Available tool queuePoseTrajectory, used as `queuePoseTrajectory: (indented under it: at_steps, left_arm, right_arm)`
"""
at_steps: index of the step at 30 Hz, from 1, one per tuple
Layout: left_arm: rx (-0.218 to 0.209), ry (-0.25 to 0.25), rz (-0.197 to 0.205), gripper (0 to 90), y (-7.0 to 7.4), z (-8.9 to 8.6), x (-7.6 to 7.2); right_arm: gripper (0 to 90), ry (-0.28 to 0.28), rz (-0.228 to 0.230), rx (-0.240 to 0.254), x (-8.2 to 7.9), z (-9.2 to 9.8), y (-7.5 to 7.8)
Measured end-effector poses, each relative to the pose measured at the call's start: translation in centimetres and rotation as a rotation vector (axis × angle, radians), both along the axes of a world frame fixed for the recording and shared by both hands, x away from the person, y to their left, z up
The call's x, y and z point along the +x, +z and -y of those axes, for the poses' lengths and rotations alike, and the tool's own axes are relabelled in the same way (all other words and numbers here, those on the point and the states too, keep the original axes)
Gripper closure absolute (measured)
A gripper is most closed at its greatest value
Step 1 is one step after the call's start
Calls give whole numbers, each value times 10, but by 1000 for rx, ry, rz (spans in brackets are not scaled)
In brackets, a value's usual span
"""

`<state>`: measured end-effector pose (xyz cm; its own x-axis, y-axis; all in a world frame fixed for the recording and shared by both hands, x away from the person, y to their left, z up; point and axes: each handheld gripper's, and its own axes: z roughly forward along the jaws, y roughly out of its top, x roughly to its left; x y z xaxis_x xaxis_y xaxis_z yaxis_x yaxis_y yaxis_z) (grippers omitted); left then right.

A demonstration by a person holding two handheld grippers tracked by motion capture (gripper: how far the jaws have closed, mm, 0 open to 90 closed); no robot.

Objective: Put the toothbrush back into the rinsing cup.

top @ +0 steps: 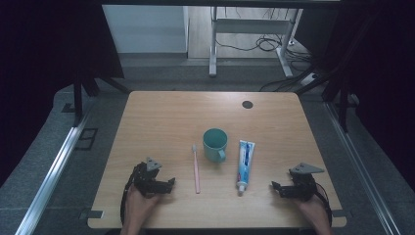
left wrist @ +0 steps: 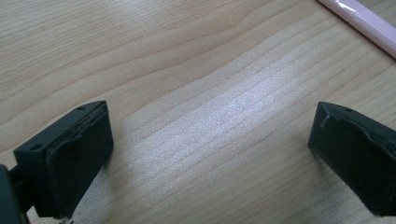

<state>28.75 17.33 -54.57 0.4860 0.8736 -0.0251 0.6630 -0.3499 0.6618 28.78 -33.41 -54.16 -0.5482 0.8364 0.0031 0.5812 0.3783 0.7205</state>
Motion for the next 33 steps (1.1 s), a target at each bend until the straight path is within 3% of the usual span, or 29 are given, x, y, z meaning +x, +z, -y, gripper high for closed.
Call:
queuePoseTrajectory:
  at_steps: [26,33]
  left_arm:
    - [0,2,-3,1,0,0,1]
    - [8,-2,-14,43,3,0,0]
  right_arm:
    - [94,-1,0,-1,0,0,0]
    - [94,-1,0,-1,0,0,0]
